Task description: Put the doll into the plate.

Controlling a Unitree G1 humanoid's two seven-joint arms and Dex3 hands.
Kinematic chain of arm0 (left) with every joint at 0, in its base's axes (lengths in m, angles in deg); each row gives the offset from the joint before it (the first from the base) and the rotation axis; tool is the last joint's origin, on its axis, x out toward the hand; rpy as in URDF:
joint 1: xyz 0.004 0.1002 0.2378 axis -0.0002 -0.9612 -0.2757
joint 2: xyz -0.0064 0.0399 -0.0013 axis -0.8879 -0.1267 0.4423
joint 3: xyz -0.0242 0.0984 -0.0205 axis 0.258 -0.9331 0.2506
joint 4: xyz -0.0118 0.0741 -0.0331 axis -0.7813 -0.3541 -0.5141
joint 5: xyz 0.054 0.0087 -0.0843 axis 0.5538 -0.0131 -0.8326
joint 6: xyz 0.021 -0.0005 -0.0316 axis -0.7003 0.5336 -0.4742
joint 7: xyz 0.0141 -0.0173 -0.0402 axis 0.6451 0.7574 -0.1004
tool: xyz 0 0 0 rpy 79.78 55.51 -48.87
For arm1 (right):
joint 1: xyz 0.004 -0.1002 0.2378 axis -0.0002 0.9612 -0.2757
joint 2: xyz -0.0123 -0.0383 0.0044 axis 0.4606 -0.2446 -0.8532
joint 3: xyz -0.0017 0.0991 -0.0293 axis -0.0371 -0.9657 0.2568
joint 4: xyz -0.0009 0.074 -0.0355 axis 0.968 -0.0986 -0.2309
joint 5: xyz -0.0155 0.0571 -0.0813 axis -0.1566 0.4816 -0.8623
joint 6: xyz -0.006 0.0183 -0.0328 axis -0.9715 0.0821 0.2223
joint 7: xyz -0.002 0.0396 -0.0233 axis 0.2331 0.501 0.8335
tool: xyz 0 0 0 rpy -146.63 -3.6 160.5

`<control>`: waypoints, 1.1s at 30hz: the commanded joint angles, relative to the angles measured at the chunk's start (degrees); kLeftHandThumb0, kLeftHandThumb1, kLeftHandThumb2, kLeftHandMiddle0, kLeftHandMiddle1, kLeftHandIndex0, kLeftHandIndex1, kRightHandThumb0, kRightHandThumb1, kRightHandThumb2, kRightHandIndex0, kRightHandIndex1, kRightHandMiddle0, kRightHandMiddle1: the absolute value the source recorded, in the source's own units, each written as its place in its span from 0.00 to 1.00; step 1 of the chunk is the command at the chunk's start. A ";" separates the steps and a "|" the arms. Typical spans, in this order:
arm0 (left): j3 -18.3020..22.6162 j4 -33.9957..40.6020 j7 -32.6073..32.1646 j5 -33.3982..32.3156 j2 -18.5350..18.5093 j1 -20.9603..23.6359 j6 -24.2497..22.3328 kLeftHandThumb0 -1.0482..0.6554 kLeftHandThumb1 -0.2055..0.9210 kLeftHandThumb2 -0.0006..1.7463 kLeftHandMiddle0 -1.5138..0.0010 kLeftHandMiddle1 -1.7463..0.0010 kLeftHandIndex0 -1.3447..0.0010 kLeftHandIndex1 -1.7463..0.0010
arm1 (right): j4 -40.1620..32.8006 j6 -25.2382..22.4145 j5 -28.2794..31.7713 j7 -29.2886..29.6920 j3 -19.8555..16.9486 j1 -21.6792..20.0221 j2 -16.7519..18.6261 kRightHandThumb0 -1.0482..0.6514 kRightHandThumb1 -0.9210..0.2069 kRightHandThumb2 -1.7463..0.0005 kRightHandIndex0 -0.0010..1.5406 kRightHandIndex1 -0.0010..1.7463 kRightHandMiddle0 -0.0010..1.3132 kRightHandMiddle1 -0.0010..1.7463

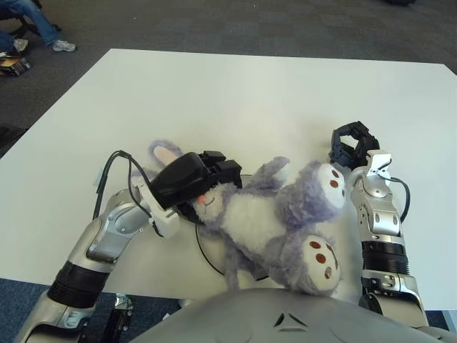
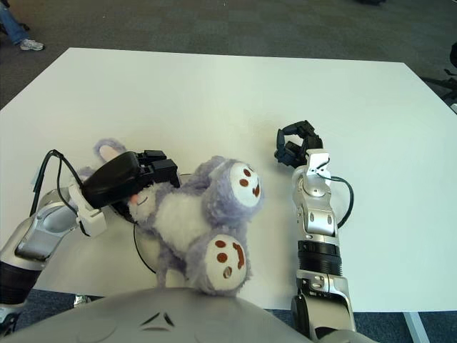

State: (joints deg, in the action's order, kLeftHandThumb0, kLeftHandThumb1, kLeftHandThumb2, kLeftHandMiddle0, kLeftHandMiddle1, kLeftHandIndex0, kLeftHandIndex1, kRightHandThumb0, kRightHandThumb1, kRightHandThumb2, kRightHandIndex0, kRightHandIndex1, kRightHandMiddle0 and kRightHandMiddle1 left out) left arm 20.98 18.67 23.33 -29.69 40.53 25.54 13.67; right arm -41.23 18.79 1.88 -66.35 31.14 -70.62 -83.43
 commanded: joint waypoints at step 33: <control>1.55 8.04 8.53 -10.61 -2.68 -5.46 -10.46 0.11 1.00 0.46 0.83 0.63 1.00 0.50 | 2.22 -2.38 0.01 -0.08 0.30 1.63 0.83 0.37 0.33 0.41 0.67 1.00 0.33 1.00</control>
State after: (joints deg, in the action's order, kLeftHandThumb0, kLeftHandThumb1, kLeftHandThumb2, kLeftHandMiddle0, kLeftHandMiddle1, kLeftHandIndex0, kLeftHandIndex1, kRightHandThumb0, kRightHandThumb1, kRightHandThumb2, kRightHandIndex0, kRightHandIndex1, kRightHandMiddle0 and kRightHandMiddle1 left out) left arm 21.90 25.73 30.78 -38.76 38.83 19.96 2.90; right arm -41.23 18.79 1.89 -66.23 31.09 -70.55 -83.12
